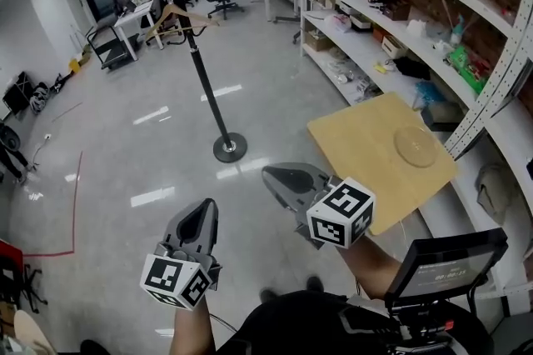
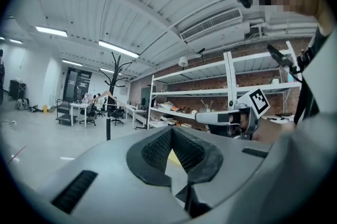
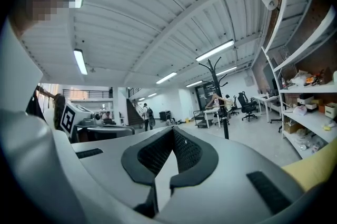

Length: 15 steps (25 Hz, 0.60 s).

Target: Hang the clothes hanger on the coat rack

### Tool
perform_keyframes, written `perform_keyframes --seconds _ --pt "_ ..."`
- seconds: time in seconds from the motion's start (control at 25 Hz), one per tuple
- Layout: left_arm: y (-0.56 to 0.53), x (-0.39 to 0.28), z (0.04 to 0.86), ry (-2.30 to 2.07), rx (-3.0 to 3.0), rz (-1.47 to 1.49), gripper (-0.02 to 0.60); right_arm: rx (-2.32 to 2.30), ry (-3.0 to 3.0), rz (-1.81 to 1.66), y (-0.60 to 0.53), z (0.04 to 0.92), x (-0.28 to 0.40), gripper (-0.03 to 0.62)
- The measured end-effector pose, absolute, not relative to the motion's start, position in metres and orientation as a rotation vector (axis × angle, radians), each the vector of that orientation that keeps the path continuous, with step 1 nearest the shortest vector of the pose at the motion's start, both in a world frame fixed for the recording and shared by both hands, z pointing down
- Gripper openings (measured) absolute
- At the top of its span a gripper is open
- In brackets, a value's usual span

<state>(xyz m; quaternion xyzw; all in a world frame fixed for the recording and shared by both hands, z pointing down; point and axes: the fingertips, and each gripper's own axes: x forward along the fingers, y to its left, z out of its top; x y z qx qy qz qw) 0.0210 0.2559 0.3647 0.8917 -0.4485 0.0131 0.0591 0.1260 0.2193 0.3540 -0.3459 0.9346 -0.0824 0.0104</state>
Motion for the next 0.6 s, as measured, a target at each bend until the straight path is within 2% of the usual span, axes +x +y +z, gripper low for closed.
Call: perform_keyframes --seconds 0.6 --pt "0.251 0.055 0.361 -1.327 2.71 0.019 -0.003 -1.099 2.884 -0.243 0.216 0.347 0.146 0.006"
